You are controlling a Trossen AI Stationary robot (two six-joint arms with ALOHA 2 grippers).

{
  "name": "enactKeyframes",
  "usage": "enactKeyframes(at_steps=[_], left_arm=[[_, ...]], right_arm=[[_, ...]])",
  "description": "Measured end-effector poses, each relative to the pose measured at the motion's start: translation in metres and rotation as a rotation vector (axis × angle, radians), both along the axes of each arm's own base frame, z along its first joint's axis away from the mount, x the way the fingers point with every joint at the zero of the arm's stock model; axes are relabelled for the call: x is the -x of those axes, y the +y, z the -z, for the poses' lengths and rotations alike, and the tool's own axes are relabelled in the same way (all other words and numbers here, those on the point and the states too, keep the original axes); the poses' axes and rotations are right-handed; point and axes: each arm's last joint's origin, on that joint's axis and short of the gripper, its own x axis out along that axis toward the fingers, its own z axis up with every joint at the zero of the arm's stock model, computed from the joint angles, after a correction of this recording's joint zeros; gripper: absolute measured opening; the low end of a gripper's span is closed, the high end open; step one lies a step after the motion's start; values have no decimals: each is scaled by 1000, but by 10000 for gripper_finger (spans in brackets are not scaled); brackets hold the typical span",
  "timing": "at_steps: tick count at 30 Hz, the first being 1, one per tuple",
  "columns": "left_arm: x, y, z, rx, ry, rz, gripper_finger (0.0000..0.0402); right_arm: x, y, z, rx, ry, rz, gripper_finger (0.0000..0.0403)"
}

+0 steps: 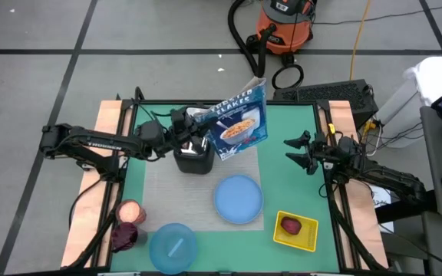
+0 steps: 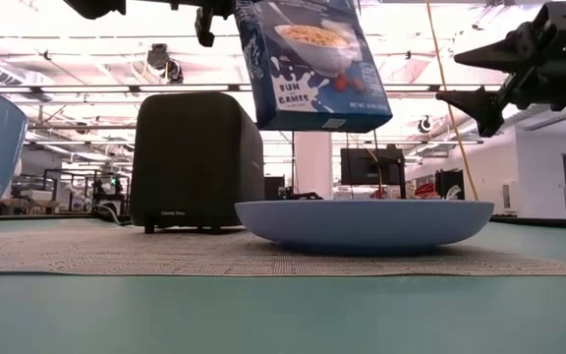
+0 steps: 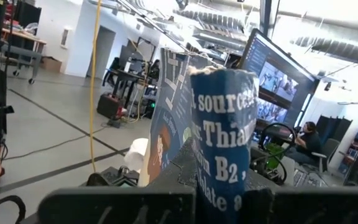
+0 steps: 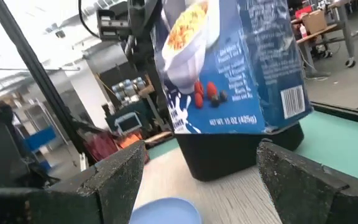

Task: Arrange a breakfast setting
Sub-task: Pour the cereal into the blue bowl

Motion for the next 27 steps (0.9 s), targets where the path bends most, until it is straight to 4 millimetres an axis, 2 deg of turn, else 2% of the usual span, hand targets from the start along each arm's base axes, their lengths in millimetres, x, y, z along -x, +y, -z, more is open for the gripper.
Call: enactKeyframes(at_steps=[14,24,27], left_arm=[[0,0,0,20,-5,5,3],[0,0,0,22,-5,5,3],[0,0,0,22,-6,5,3]], right_arm=[[0,0,-3,117,-22,15,308],[1,-1,-6,89,-53,66,387],[1,-1,-6,91,-53,70,398]])
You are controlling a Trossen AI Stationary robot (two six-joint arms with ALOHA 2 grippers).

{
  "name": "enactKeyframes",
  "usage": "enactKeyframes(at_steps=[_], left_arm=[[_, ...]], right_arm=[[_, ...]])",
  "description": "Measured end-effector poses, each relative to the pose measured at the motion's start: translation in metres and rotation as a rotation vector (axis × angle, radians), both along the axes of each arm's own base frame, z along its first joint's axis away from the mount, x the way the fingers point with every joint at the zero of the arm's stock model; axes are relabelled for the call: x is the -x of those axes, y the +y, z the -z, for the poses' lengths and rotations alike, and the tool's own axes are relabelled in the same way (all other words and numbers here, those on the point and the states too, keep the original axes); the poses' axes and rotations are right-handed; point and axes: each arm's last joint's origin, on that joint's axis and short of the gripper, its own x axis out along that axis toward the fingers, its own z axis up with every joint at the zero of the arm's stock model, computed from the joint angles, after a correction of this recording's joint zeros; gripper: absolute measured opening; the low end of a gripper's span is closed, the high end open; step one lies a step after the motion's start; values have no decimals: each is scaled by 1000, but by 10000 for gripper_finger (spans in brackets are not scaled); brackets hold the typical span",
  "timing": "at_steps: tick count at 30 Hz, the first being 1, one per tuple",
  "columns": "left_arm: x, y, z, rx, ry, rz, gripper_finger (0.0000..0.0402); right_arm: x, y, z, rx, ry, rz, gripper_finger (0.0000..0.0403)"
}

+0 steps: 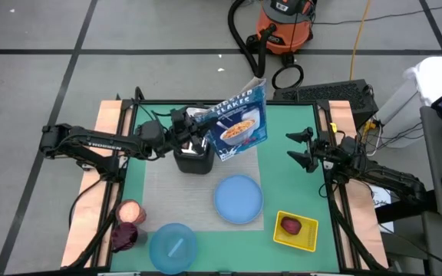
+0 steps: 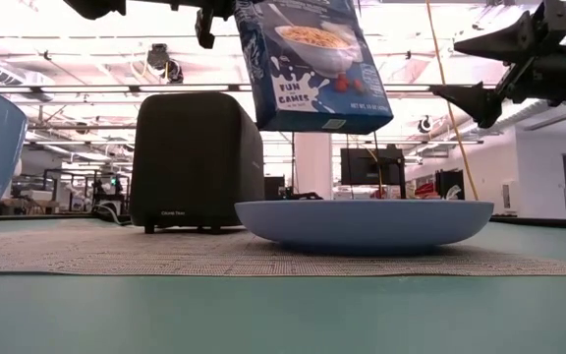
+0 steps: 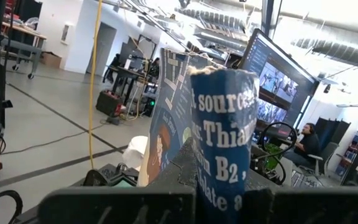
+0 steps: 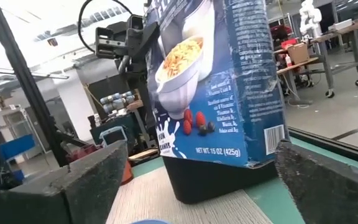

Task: Arrange a breakfast setting
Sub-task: Pour the cereal into the blue bowl

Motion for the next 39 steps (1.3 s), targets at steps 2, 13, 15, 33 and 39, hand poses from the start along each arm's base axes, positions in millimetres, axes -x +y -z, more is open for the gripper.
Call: enactKeyframes(at_steps=[2,13,15,33,39], left_arm=[[0,0,0,0,0,0,3],[0,0,-2,21,-27,6,3],[0,0,-2,22,-29,6,3],[4,0,-11,44,-141,16,3],[4,0,-11,44,-150,16,3]], right_arm=[[0,0,0,1,0,-1,397],[0,0,0,-26,-4,-3,397],[0,0,0,-49,-8,-8,397],[-12,8,-5,-106,-50,-53,396],[-25,12,0,-134,5,-23,396]])
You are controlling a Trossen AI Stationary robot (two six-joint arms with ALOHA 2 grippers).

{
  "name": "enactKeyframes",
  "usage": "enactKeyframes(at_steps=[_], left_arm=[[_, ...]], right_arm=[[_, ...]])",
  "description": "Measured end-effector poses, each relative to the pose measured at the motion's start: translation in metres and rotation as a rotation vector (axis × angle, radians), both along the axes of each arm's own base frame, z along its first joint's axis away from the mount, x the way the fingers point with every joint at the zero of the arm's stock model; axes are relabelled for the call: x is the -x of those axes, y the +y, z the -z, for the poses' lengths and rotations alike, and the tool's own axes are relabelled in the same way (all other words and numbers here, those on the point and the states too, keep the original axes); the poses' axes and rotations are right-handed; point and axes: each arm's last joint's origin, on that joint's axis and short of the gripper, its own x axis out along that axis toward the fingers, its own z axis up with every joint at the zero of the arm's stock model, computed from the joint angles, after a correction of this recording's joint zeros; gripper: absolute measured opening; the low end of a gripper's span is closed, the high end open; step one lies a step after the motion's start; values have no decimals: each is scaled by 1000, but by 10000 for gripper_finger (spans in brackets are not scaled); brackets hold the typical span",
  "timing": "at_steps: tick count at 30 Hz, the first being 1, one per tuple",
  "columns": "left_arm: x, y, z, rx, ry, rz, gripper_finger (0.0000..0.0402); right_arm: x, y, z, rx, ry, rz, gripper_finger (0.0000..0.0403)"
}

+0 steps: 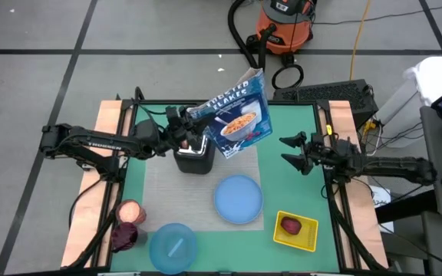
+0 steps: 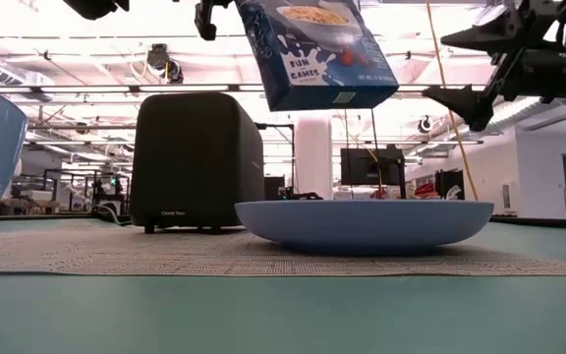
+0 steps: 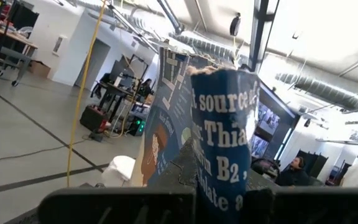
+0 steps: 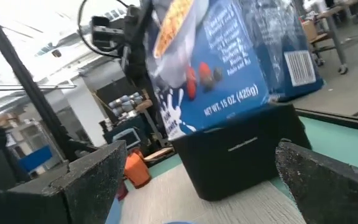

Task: Arrange a breakfast setting
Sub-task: Pour the cereal into the blue bowl

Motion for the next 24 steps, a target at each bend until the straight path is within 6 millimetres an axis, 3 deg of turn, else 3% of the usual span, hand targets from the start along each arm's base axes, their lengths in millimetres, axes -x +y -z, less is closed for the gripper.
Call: enactKeyframes(at_steps=[24], left_arm=[[0,0,-1,11,-13,6,3]], right_arm=[[-40,3,18,-35,36,41,396]])
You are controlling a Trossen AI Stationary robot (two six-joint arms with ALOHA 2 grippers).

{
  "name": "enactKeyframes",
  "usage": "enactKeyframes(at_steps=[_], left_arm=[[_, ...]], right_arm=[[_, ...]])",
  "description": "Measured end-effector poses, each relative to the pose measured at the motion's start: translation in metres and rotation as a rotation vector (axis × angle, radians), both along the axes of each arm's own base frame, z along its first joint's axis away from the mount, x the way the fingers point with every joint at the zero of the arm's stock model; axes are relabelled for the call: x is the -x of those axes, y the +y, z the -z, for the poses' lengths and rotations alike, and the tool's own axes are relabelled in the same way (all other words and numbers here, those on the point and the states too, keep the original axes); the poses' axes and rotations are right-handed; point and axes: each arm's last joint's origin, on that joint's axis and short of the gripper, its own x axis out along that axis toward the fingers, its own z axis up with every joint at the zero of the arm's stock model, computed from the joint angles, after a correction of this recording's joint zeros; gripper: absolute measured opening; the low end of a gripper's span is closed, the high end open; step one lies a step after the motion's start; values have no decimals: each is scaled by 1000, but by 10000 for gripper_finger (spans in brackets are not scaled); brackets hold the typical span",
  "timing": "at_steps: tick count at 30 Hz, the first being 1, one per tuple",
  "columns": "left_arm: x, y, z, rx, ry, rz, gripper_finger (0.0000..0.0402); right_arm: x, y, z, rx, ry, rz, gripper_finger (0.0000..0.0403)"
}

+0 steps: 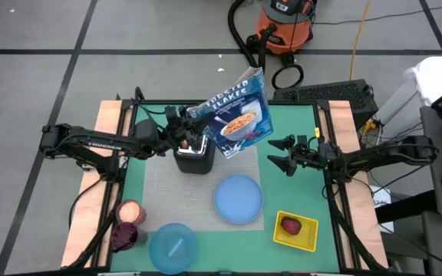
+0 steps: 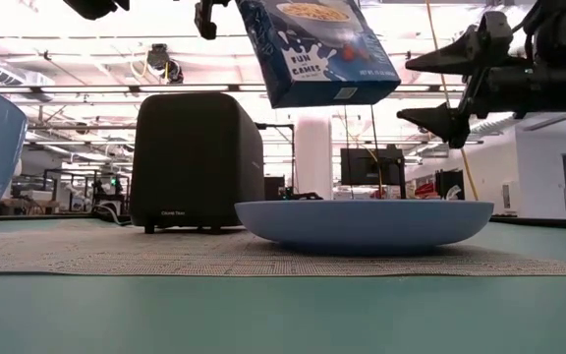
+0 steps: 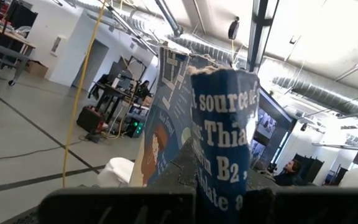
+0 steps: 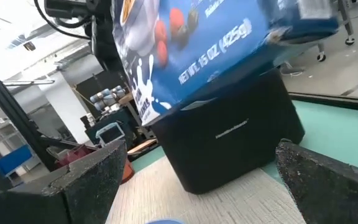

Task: Arrange a breakfast setting
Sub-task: Pour the cereal into the blue bowl

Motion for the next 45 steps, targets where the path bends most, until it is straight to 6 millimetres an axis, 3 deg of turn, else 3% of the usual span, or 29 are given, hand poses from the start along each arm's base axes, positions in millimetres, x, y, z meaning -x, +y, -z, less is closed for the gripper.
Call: enactKeyframes(at_steps=[6,11,23,29,40,45], left_arm=[[0,0,0,10,-4,4,3],[0,0,0,25,-12,11,3],[1,-9,-4,31,-58,49,3],[3,-15,-9,22,-117,83,3],[6,-19,-15,21,-168,95,3],[7,-19,-16,14,-175,92,3]], right_arm=[[-11,2,17,16,126,-18,396],[-34,1,14,53,146,-16,396],[-53,0,11,23,0,-15,396],[-56,0,6,17,-85,-16,396],[-84,0,-29,133,-226,-44,396],[-86,0,-31,134,-233,-42,396]])
